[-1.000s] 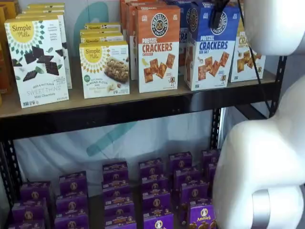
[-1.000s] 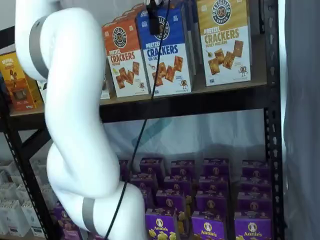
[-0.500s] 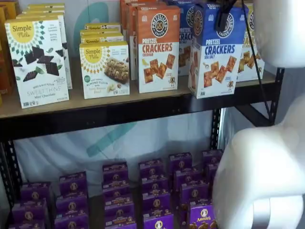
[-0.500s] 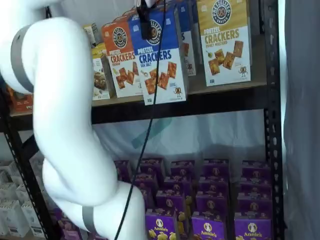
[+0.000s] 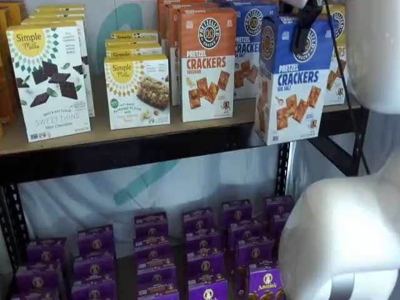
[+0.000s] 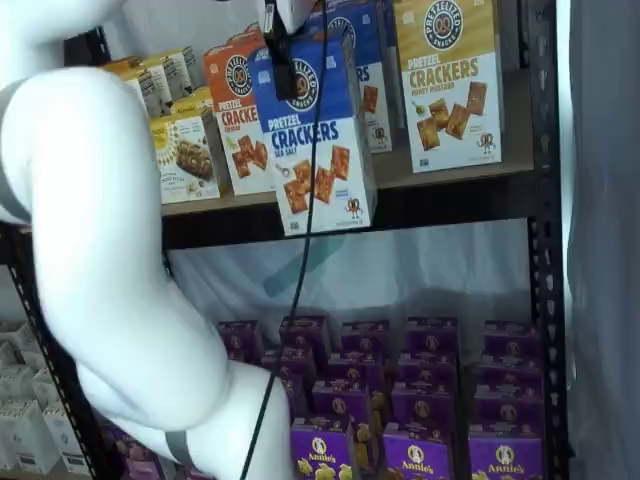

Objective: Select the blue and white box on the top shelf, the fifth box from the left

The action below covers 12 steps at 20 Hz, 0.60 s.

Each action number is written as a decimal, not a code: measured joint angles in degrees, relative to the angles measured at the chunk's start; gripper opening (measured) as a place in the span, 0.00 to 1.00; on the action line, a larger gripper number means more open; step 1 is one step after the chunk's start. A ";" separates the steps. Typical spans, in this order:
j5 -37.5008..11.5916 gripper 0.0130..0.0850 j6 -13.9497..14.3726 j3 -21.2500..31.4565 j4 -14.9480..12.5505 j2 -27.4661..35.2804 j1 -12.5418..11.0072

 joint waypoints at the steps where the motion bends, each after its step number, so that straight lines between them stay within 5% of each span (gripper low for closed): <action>1: 0.08 0.61 -0.17 0.71 -0.10 -0.57 -0.12; 12: -0.08 0.61 -2.64 6.15 -0.51 -4.66 -2.34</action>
